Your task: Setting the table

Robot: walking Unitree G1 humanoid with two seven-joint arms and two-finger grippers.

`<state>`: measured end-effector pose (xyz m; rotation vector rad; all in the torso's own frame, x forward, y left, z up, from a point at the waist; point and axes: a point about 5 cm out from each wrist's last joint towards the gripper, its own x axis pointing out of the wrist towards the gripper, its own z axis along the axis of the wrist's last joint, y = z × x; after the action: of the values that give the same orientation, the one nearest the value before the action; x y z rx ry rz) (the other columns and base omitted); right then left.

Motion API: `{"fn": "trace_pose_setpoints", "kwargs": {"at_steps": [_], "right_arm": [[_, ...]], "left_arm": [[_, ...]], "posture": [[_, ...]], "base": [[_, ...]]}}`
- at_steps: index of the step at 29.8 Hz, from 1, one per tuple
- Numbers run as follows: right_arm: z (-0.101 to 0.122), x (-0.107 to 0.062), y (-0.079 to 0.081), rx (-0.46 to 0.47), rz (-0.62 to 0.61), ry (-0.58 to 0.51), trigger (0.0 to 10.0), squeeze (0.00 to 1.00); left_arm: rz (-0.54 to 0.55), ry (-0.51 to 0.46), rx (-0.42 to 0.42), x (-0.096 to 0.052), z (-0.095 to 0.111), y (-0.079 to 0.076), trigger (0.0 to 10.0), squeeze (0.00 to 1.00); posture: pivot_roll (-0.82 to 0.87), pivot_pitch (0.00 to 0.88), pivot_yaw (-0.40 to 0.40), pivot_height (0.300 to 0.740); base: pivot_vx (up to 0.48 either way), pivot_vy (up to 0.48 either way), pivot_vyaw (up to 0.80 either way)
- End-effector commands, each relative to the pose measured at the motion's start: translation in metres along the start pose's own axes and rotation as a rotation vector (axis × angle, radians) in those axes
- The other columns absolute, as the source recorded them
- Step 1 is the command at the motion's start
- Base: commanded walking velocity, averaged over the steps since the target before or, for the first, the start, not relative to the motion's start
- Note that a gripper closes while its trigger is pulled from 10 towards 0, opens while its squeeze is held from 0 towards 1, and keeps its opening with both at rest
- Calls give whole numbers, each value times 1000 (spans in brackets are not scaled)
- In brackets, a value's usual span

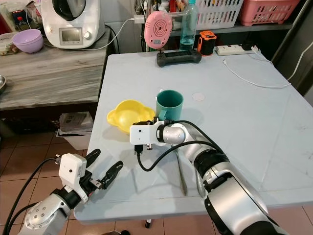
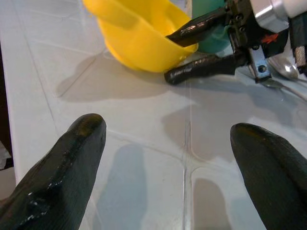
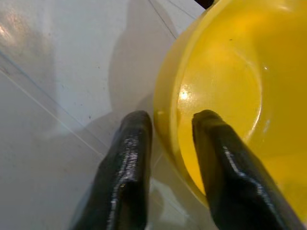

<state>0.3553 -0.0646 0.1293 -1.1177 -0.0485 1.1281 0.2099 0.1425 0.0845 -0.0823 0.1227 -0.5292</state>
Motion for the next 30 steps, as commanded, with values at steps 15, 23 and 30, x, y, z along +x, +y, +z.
{"fn": "trace_pose_setpoints", "kwargs": {"at_steps": [15,23,30], "right_arm": [[8,-2,-17,-42,-67,-31,0,0],[13,-1,-19,-59,-87,-59,0,0],[37,-6,-37,-17,-232,-217,0,0]], "left_arm": [[-2,2,10,-1,-2,1,10000,0],[-4,-13,18,3,9,-3,10000,0],[81,-22,59,2,19,5,10000,0]], "posture": [[-66,63,61,740],[-64,59,62,740],[-61,52,59,740]], "base": [[0,0,0],[0,0,0],[0,0,0]]}}
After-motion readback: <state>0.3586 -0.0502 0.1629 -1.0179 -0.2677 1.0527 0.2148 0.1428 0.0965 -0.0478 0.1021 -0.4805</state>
